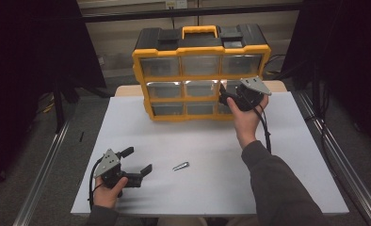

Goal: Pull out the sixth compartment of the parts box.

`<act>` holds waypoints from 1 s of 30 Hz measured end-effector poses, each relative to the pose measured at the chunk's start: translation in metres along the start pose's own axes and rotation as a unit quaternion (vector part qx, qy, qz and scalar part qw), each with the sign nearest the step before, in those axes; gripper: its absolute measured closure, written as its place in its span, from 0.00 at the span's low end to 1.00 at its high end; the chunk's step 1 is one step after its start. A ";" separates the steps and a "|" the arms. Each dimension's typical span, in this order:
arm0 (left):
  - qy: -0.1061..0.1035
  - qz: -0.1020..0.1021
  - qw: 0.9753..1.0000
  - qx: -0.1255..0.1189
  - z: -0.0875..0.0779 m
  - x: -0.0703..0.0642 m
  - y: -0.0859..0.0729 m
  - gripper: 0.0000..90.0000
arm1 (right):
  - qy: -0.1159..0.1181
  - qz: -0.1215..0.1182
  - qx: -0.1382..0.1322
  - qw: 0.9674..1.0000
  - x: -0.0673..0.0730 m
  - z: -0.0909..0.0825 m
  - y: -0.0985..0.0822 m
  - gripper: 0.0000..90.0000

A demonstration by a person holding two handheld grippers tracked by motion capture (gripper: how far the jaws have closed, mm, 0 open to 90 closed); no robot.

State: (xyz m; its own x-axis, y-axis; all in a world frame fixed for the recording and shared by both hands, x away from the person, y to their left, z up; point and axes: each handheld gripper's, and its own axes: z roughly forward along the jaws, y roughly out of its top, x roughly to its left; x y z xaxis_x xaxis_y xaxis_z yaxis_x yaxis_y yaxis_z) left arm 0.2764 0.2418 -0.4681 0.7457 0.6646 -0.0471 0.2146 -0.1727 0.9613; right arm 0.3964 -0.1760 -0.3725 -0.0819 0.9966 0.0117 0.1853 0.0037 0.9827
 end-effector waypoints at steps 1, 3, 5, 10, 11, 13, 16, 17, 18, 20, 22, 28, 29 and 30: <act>0.000 -0.002 1.000 -0.001 0.000 0.000 0.000 0.01 | 0.000 0.000 0.000 1.000 0.000 0.000 0.000 0.02; -0.001 -0.006 1.000 -0.003 0.001 -0.001 0.000 0.01 | -0.001 0.000 -0.002 1.000 0.000 0.000 0.000 0.02; -0.001 -0.005 1.000 -0.002 0.001 -0.001 0.000 0.01 | -0.004 -0.003 0.000 1.000 -0.001 0.000 0.001 0.02; -0.001 -0.006 1.000 0.000 0.001 -0.001 0.000 0.01 | -0.010 -0.027 0.000 1.000 -0.001 0.000 0.001 0.02; 0.000 -0.006 1.000 -0.001 0.001 -0.001 0.000 0.01 | -0.013 -0.037 0.000 0.999 -0.001 0.000 0.001 0.02; 0.000 -0.005 1.000 0.000 0.001 -0.001 0.000 0.01 | -0.018 -0.052 -0.003 0.998 -0.001 0.001 0.001 0.02; 0.000 -0.005 1.000 -0.001 0.000 -0.001 0.000 0.01 | -0.026 -0.083 -0.004 0.996 0.000 0.002 0.001 0.03; -0.001 0.000 1.000 0.003 0.000 0.000 0.000 0.01 | -0.030 -0.093 -0.004 0.995 -0.001 0.002 0.001 0.03; 0.000 -0.004 1.000 -0.002 0.001 -0.001 0.000 0.01 | -0.032 -0.106 -0.002 0.994 0.000 0.002 0.001 0.03; -0.001 -0.006 1.000 0.000 0.001 -0.001 0.000 0.01 | -0.033 -0.114 -0.001 0.993 0.000 0.002 0.001 0.03; -0.001 -0.005 1.000 -0.001 0.001 -0.001 0.000 0.01 | -0.036 -0.134 0.000 0.990 0.001 0.002 0.000 0.04; 0.000 -0.004 1.000 0.000 0.000 -0.001 0.000 0.01 | -0.053 -0.227 -0.002 0.972 0.008 0.002 0.001 0.06; 0.000 -0.005 1.000 -0.001 0.000 -0.001 0.000 0.01 | -0.066 -0.266 0.001 0.962 0.009 0.002 0.001 0.08; 0.000 -0.005 1.000 -0.001 0.000 -0.001 0.000 0.01 | -0.066 -0.266 0.001 0.962 0.009 0.002 0.001 0.08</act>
State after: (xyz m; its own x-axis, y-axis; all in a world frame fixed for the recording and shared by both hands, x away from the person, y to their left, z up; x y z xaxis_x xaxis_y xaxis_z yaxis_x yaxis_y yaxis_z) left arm 0.2759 0.2413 -0.4683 0.7436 0.6663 -0.0558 0.2207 -0.1657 0.9612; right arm 0.3978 -0.1668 -0.3713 -0.0398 0.8555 -0.5163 0.1533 0.5158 0.8429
